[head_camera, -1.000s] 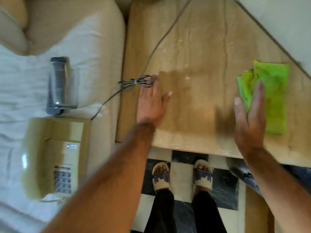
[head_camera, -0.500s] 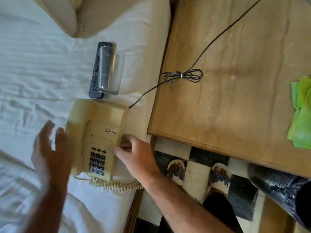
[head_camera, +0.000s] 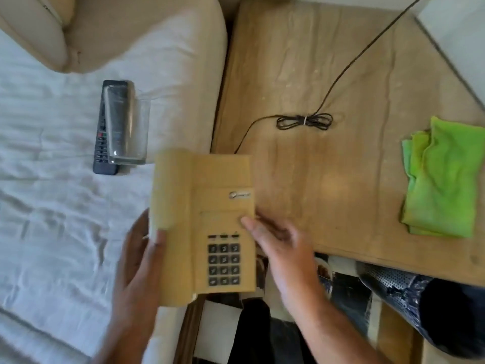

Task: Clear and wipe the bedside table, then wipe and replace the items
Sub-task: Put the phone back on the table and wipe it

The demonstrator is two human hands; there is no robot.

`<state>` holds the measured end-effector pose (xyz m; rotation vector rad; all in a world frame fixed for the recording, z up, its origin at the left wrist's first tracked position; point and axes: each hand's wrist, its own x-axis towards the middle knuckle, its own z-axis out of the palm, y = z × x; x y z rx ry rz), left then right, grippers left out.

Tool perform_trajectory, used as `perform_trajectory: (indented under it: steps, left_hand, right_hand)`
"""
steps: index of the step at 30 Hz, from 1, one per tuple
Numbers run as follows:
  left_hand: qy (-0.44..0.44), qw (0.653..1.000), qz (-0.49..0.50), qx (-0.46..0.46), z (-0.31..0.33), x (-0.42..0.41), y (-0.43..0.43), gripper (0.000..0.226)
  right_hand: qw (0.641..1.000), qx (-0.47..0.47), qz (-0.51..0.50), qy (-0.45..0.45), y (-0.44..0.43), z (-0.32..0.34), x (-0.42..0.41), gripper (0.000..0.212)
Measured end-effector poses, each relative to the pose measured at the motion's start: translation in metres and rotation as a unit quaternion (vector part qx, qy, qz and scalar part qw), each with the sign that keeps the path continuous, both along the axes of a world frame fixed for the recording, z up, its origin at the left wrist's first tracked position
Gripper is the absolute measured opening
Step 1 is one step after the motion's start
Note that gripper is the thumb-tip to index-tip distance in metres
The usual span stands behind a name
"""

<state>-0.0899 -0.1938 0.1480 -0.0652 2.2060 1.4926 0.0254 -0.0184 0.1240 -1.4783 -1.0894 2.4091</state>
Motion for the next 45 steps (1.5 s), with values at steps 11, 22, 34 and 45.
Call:
perform_trajectory:
  steps: [11, 22, 34, 45]
  left_hand:
    - [0.020, 0.987, -0.144, 0.069, -0.016, -0.051, 0.227, 0.036]
    - [0.038, 0.987, -0.149, -0.051, -0.063, -0.123, 0.284, 0.050]
    - [0.314, 0.910, -0.255, -0.092, -0.052, -0.023, 0.283, 0.037]
    - [-0.013, 0.900, -0.411, -0.146, -0.072, 0.178, 0.378, 0.062]
  right_hand:
    - [0.958, 0.242, -0.121, -0.091, 0.171, -0.008, -0.043, 0.038]
    - [0.939, 0.311, -0.002, -0.148, 0.228, -0.061, -0.108, 0.044]
    - [0.825, 0.489, -0.112, -0.260, 0.220, -0.037, 0.028, 0.035]
    - [0.874, 0.300, -0.062, -0.376, 0.257, -0.055, 0.139, 0.030]
